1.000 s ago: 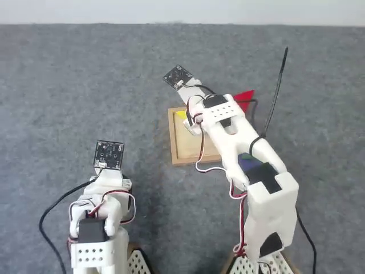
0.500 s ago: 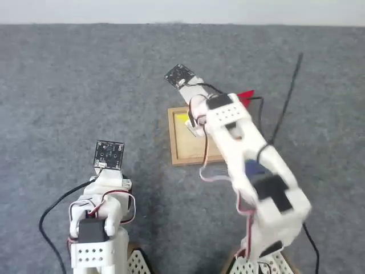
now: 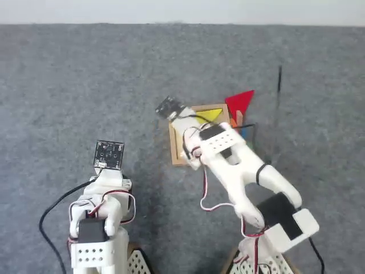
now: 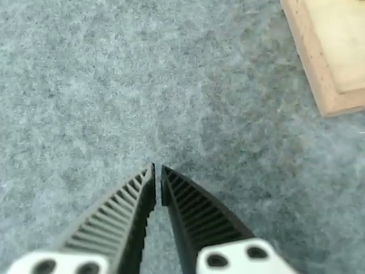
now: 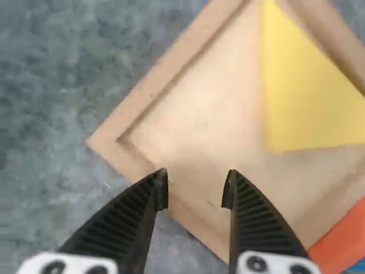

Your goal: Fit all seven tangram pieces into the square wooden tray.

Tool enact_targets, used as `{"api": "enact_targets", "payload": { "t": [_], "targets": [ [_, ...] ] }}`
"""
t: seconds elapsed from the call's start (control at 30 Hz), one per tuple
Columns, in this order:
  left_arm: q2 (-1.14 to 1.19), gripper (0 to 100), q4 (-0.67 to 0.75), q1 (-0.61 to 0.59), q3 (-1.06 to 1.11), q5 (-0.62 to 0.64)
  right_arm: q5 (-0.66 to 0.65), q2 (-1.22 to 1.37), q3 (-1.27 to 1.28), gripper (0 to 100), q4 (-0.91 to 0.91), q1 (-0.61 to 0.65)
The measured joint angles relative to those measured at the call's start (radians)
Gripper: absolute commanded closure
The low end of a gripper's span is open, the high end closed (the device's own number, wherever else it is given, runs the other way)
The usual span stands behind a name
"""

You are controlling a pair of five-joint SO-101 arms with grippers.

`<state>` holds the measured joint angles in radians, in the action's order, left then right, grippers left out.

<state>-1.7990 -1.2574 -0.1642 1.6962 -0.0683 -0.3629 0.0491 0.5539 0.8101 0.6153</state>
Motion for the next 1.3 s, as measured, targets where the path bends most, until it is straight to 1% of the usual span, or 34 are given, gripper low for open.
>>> {"api": "enact_targets", "payload": {
  "t": [0.17,0.27,0.37,0.6,0.67,0.77,0.83,0.97,1.1,1.2,1.3],
  "targets": [
    [0.000,98,0.000,0.000,0.000,0.000,0.005,0.000,0.014,82.6,0.005,0.110],
    [0.000,98,0.000,0.000,0.000,0.000,0.020,0.000,0.014,82.6,0.018,0.150],
    [0.000,98,0.000,0.000,0.000,0.000,0.028,0.000,0.014,82.6,0.018,0.169],
    [0.000,98,0.000,0.000,0.000,0.000,0.034,-0.041,0.014,82.6,0.044,0.161],
    [0.000,98,0.000,0.000,0.000,0.000,0.034,-0.107,0.014,82.5,0.063,0.138],
    [0.000,98,0.000,0.000,0.000,0.000,0.034,-0.218,0.014,82.3,0.080,0.066],
    [0.000,98,0.000,0.000,0.000,0.000,0.034,-0.265,0.014,82.3,0.081,-0.009],
    [0.000,98,0.000,0.000,0.000,0.000,0.054,-0.267,-0.038,82.2,0.100,-0.175],
    [0.000,98,0.000,0.000,0.000,0.000,0.155,-0.143,-0.232,82.2,0.169,-0.298],
    [0.000,98,0.000,0.000,0.000,0.000,0.230,-0.003,-0.387,82.2,0.196,-0.330],
    [0.000,98,0.000,0.000,0.000,0.000,0.304,0.146,-0.522,82.2,0.199,-0.334]
  ]
}}
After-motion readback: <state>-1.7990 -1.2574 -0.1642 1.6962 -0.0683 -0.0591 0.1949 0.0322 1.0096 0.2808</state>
